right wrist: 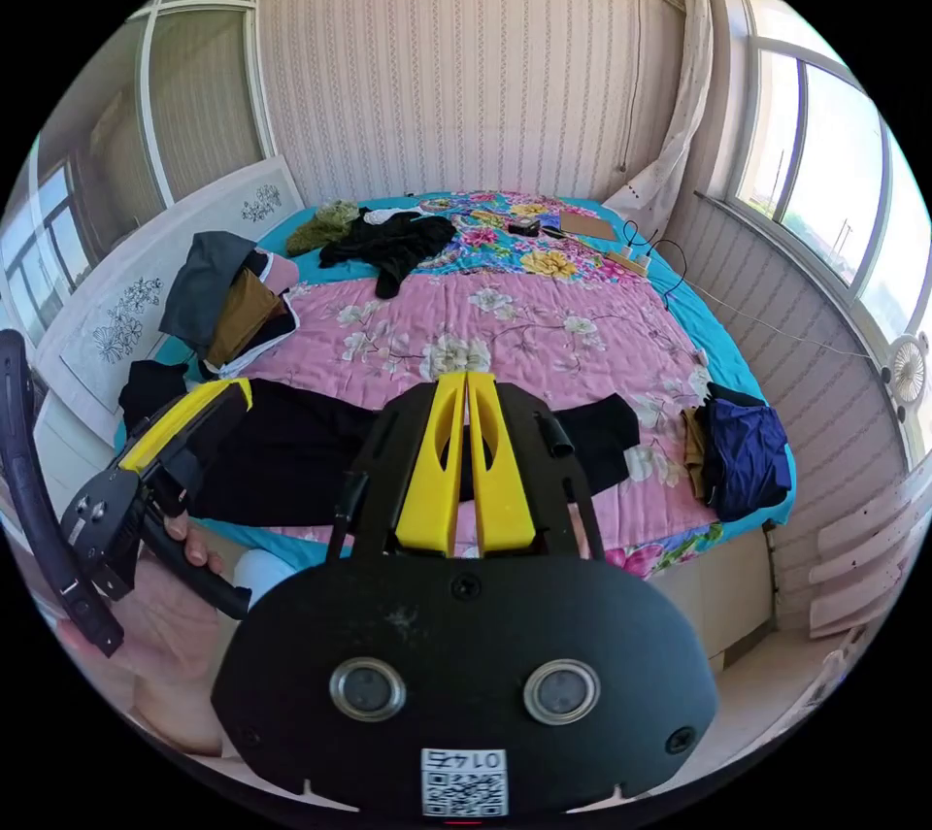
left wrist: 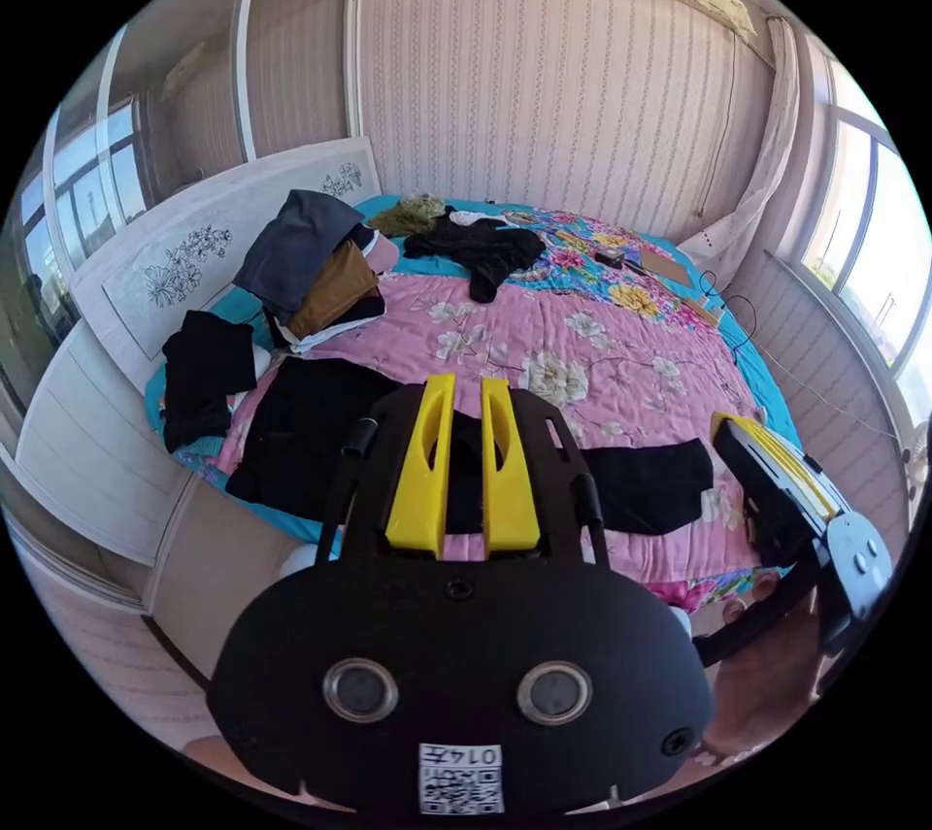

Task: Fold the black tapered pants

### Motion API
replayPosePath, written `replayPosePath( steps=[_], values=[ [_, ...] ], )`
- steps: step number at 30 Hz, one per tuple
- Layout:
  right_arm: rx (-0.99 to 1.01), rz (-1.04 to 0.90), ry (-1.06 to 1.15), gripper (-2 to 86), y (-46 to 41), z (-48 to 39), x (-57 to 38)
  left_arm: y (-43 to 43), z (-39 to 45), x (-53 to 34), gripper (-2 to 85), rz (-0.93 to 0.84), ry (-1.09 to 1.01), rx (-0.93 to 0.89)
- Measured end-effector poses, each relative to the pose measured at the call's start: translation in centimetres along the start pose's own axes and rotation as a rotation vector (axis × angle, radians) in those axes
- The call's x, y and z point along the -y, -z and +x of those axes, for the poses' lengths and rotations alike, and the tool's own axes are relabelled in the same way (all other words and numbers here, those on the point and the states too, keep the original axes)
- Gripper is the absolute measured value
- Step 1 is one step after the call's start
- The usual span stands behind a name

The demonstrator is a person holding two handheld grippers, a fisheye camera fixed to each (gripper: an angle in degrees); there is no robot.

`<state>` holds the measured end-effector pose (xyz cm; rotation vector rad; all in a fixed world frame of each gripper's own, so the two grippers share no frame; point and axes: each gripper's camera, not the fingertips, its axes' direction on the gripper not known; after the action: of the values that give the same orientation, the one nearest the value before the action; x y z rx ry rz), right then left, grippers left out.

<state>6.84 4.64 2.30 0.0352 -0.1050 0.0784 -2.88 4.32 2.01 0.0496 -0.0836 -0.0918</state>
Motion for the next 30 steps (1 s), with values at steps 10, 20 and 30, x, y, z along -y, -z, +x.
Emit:
replayPosePath(
  steps=[10, 20, 30],
  values=[
    [0.1, 0.031, 0.067, -1.0, 0.7, 4.0, -3.0, 1.7, -1.9, -3.1, 4.9, 0.186, -0.198, -0.296],
    [0.377, 0.686, 0.296, -0.9, 7.2, 9.7, -12.1, 4.1, -7.0, -9.5, -0.4, 0.623, -0.309, -0.573],
    [0.397, 0.599, 0.355, 10.9, 5.2, 17.6, -14.9, 0.3, -11.6, -10.7, 15.8, 0.603, -0.273, -0.636]
  ],
)
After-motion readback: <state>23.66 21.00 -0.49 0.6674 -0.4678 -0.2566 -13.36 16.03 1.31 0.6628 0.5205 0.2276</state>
